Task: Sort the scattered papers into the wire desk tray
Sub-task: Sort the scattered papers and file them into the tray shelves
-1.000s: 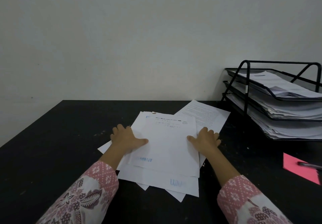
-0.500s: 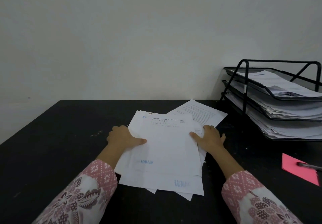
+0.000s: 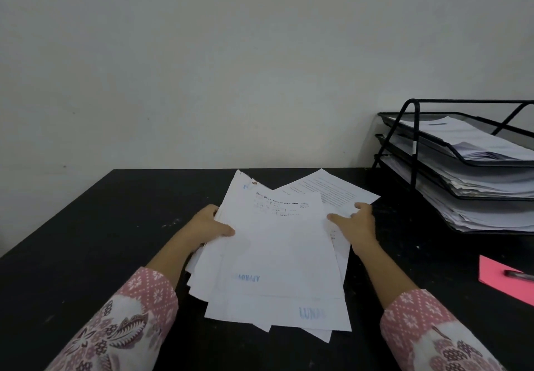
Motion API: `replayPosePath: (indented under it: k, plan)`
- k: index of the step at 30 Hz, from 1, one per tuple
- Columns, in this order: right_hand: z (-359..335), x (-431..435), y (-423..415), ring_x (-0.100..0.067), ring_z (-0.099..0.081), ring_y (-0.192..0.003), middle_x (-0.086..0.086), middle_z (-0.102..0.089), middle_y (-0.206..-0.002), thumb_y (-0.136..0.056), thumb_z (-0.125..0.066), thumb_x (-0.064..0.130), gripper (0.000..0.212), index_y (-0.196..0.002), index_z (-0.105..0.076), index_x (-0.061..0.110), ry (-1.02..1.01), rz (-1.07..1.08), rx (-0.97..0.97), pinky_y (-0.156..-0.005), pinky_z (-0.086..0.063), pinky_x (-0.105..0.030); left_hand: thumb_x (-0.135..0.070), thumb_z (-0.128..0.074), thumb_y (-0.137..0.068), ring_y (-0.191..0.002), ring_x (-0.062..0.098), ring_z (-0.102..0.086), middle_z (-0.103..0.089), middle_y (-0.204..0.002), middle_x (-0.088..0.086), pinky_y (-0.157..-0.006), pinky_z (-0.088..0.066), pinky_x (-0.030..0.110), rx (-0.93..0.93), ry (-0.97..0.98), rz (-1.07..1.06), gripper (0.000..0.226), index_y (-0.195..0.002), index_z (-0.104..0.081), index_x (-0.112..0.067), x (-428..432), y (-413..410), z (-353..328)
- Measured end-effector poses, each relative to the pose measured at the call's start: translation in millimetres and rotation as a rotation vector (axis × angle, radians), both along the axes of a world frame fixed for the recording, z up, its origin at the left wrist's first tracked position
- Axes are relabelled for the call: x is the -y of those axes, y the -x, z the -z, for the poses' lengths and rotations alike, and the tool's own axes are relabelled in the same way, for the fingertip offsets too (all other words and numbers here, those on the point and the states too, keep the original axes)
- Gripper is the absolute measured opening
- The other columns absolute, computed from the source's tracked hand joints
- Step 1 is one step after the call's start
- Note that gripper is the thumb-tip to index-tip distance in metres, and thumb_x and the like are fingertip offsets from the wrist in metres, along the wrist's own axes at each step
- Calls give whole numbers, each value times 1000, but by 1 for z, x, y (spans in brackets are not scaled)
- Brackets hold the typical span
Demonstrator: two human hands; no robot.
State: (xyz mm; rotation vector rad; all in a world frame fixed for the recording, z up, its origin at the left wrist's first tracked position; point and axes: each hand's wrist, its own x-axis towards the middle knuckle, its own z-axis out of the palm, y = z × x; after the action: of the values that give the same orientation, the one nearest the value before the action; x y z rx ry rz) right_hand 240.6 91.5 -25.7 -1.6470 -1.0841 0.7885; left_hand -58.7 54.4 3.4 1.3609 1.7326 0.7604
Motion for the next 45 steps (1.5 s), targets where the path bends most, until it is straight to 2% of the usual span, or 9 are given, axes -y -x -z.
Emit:
replayPosePath:
  k: [4,8,11,18,26,30,36,39,45]
  plan:
    - [0,6,8,-30,-46,-120,-17,-32,-141,-81,-67,3,79,-142,-18,11,22,30,-74,-85,-42,-31,-13,-66,-82,-84,23,-62,-62,-105,9,-65,-49,32,152,-21,-39,32,-110,-50,-13,5,0,-1]
    - [-6,18,18,-32,-45,-116,-20,-22,-140,-80,-68,2,83,-142,-12,10,32,118,-28,-80,-43,-31,-24,-72,-81,-73,15,-62,-65,-86,3,-58,-46,25,31,27,-11,18,-85,-58,-13,9,-1,-3]
    - [-10,22,20,-31,-49,-114,-17,-33,-135,-81,-66,-3,74,-137,-18,4,16,147,-74,-86,-46,-34,-14,-73,-78,-77,19,-58,-64,-99,11,-64,-45,27,-153,45,-25,24,-95,-60,-6,7,6,-1]
    - [-7,22,28,-25,-52,-96,-18,-54,-120,-90,-45,2,31,-121,-46,-1,121,-56,88,-78,-45,-30,-20,-72,-81,-99,29,-61,-63,-113,13,-89,-49,42,-59,291,53,35,-111,-61,-7,10,15,-11]
    - [-11,26,20,-26,-53,-93,-20,-55,-116,-89,-48,0,26,-115,-45,-1,99,-71,285,-73,-46,-31,-4,-68,-82,-88,23,-60,-61,-105,6,-71,-49,34,-48,156,75,37,-113,-53,-13,16,18,-3]
    - [-9,25,27,-24,-51,-93,-16,-58,-113,-89,-43,-6,26,-112,-53,0,92,-121,-32,-70,-45,-27,0,-58,-86,-106,30,-57,-57,-121,9,-94,-47,47,82,89,88,41,-122,-48,-17,18,20,-2]
    - [-15,24,33,-28,-56,-105,-9,-59,-115,-91,-57,34,41,-120,-50,5,105,-106,-302,-88,-48,-37,3,-58,-87,-106,27,-60,-61,-120,8,-83,-51,42,434,-55,47,47,-129,-48,-15,22,31,12]
    - [-17,26,40,-27,-63,-94,-10,-66,-109,-88,-64,24,27,-108,-60,6,171,-310,-353,-82,-52,-37,-1,-59,-88,-107,29,-61,-63,-119,10,-88,-50,45,551,-62,-7,45,-130,-49,-12,21,40,17]
    - [-18,28,63,-26,-49,-120,-5,-49,-135,-91,-52,6,47,-137,-41,10,185,-428,25,-97,-41,-36,-35,-64,-86,-100,25,-65,-69,-111,9,-87,-50,38,398,131,47,38,-116,-61,-12,19,39,14]
